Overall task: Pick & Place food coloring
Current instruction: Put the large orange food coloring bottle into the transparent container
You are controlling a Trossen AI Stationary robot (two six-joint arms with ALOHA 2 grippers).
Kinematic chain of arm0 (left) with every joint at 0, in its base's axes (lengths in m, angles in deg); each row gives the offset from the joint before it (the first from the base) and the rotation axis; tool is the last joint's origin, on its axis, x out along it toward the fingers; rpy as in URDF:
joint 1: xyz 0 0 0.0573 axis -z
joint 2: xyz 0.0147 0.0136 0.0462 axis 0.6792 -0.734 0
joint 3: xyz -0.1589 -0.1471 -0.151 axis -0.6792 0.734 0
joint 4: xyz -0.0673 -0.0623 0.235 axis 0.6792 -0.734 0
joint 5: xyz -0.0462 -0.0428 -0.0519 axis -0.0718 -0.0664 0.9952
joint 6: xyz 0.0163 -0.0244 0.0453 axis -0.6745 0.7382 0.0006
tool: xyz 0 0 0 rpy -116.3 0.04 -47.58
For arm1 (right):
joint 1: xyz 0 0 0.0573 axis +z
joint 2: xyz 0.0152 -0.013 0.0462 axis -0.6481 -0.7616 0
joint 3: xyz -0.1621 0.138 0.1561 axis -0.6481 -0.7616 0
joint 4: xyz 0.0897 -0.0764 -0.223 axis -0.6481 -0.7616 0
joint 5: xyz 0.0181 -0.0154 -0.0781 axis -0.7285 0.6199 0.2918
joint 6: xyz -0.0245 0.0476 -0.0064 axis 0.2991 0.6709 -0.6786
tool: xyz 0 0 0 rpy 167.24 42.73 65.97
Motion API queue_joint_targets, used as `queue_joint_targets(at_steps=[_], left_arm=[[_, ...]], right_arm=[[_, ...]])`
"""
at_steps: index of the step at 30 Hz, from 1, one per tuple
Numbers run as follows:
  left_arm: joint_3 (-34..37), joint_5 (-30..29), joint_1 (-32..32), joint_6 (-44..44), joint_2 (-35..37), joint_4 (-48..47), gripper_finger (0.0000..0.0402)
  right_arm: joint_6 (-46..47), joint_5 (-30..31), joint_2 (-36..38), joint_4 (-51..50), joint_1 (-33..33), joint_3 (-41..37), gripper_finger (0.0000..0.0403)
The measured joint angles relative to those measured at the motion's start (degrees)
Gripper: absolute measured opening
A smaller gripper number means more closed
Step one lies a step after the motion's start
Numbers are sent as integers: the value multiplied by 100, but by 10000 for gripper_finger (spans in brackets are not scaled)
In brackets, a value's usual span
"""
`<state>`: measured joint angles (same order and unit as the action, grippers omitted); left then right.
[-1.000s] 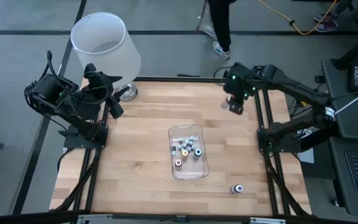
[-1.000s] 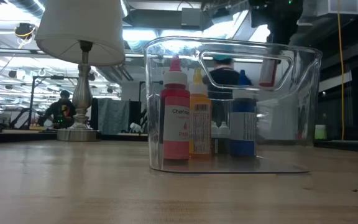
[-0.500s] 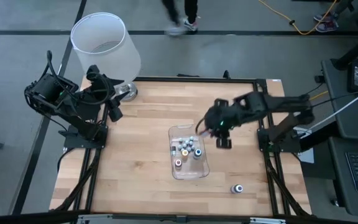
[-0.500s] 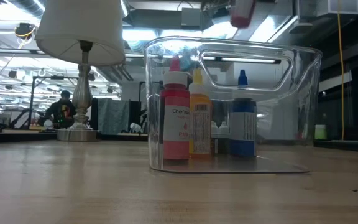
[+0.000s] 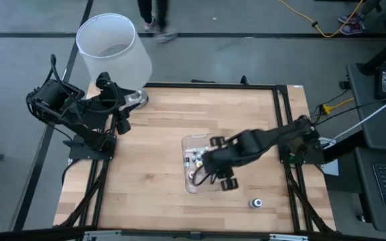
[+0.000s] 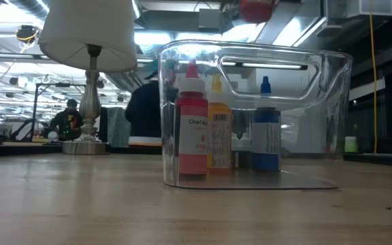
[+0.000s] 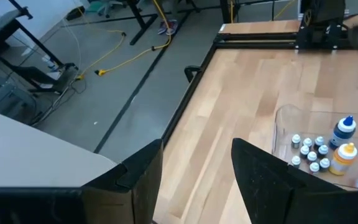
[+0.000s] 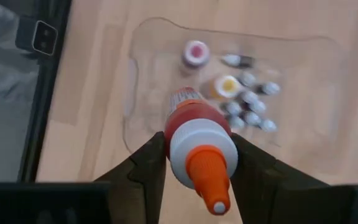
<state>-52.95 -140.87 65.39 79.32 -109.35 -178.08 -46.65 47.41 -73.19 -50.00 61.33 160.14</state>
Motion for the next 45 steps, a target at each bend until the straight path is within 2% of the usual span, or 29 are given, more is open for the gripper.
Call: queue_joint_targets(at_steps=[6,11,17,27,36,45], left_arm=[[0,18,0,-90,0,0,187],[-2,182,0,-88,0,0,187],[0,298,0,-82,0,0,187],[-2,298,0,-42,0,0,187],[-2,298,0,29,0,0,187],[-2,340,2,66,0,0,187]], right_arm=[[-520,-117,-441,319,27,-337,149],[-865,-172,-494,909,-60,-729,149],[-895,-396,-499,1606,-211,-1304,149],[-883,-432,-499,2300,-258,-2130,149],[-855,-427,-505,2522,-399,-2253,151],[-764,-432,-739,2521,-434,-2252,180]])
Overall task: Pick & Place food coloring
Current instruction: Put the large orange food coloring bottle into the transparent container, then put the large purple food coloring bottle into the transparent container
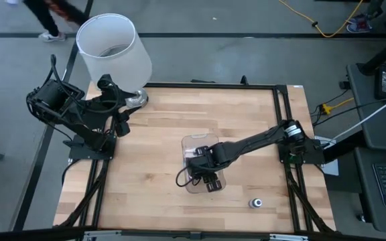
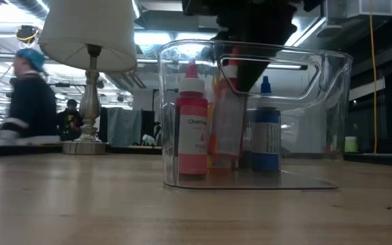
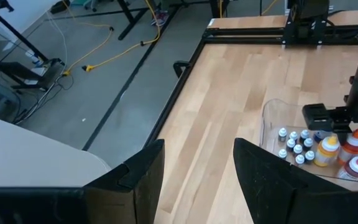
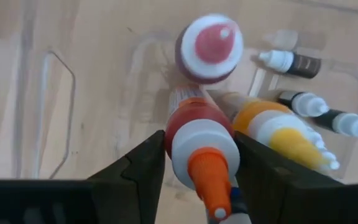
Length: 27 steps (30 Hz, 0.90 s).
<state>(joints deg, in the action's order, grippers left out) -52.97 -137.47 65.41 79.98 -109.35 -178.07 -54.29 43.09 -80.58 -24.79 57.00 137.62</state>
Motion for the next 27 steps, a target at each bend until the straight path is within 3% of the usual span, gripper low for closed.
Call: queue_joint_targets(at_steps=[7,18,23,27], left_arm=[[0,-2,0,2,0,0,187],[0,-2,0,4,0,0,187],[0,-2,0,0,0,0,187],[0,-2,0,-2,0,0,187]], right_arm=[[22,-49,-11,35,-28,-1,176],[45,-295,-11,33,-33,35,212],[164,-214,-6,-583,-33,432,215],[173,236,47,-1195,-1,823,215]])
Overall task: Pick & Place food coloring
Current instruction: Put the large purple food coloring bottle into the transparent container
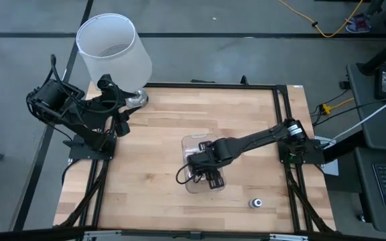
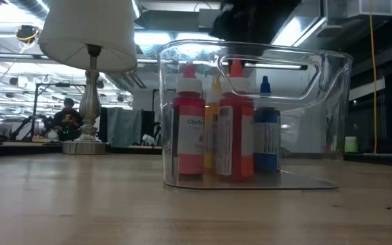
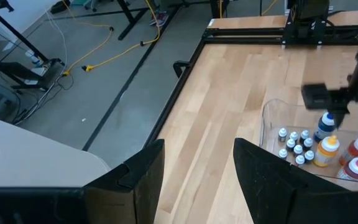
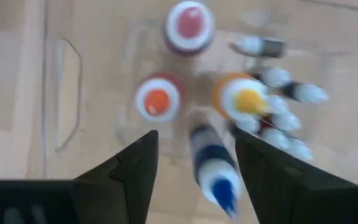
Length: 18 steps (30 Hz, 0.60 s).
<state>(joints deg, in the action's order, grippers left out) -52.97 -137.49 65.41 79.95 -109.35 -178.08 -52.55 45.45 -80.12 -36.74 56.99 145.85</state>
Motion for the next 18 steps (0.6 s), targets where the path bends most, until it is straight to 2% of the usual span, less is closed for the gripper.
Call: queue_joint_targets(at_steps=[4,8,14,18], left_arm=[[0,0,0,-55,0,1,187],[0,0,0,-151,0,0,187],[0,0,22,-166,0,0,187],[0,0,22,-248,0,0,187]], right_arm=[[341,735,197,-808,149,278,216],[1453,1373,779,-1514,526,148,216],[3374,1462,1696,-2190,1271,-150,216],[3989,1429,2192,-2234,1725,-354,216]])
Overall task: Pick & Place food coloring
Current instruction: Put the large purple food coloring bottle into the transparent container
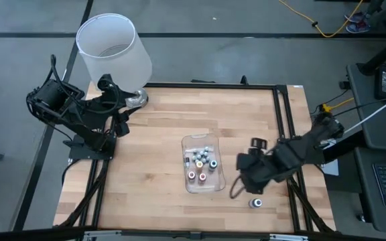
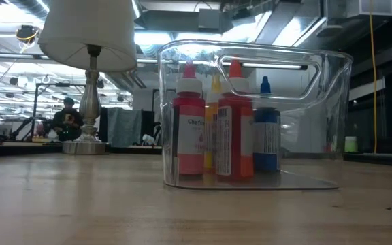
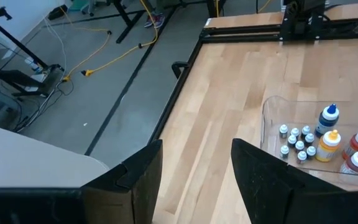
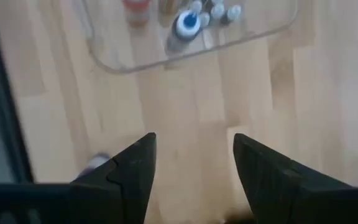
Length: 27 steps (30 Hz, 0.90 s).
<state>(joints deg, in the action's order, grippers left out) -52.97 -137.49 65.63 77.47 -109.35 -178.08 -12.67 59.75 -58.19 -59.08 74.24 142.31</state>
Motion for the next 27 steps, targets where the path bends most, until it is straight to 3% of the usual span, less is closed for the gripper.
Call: queue_joint_targets(at_steps=[12,22,27], left_arm=[[0,0,0,-43,-2,0,187],[0,0,-2,110,-2,0,187],[0,0,-2,286,-2,0,187]], right_arm=[[669,-773,550,454,1011,-1053,223],[2407,-1503,532,2489,1265,-2684,329],[3055,-1512,498,3196,1265,-3233,340]])
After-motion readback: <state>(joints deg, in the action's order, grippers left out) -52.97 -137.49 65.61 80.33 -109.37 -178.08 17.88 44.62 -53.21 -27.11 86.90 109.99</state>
